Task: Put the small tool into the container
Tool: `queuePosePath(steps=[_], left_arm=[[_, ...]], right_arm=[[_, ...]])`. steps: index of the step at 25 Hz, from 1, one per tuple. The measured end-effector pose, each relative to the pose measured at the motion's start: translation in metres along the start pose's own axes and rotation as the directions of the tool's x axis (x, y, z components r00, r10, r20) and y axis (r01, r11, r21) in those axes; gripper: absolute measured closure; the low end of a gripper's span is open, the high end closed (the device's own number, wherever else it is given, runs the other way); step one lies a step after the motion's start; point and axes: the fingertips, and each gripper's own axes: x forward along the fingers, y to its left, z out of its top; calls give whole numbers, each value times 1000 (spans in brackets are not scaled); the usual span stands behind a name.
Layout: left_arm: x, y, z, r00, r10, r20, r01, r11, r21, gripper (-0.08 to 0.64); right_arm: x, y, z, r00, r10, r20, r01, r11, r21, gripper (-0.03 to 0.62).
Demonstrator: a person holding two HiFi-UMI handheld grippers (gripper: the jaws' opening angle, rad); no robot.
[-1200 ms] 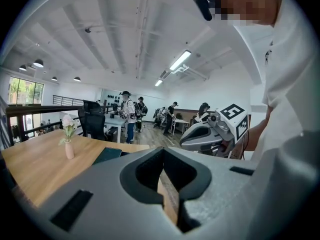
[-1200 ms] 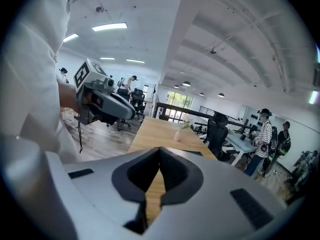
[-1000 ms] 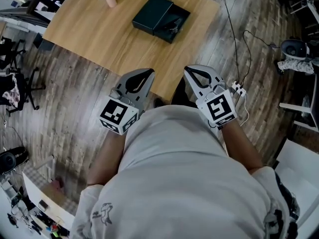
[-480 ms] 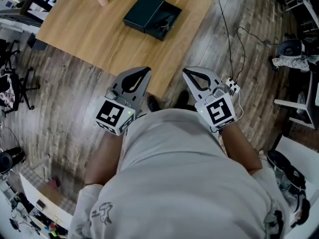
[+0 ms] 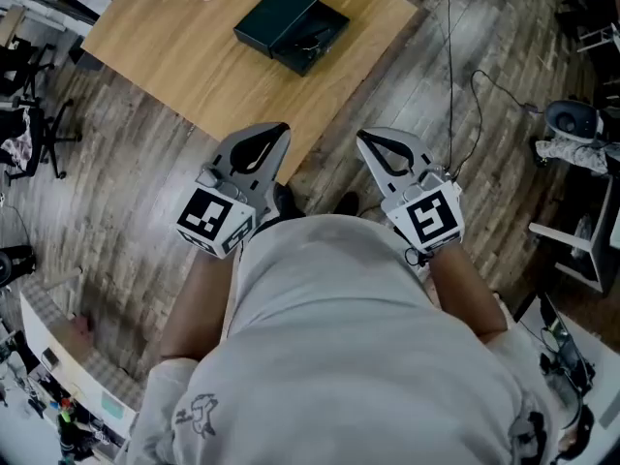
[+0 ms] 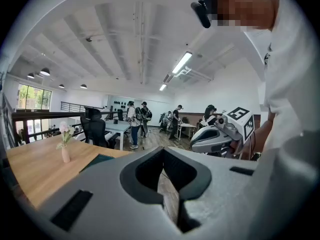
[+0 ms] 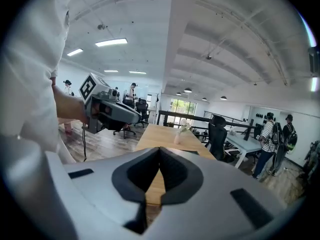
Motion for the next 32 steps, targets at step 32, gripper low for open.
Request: queuePosePath(steps=[32], left_arm=[[-129,-107,-36,1000,3,6,-3,1000,1,554]], right_arm=[[-84,121,11,995,-32,97,23,995,92,586]])
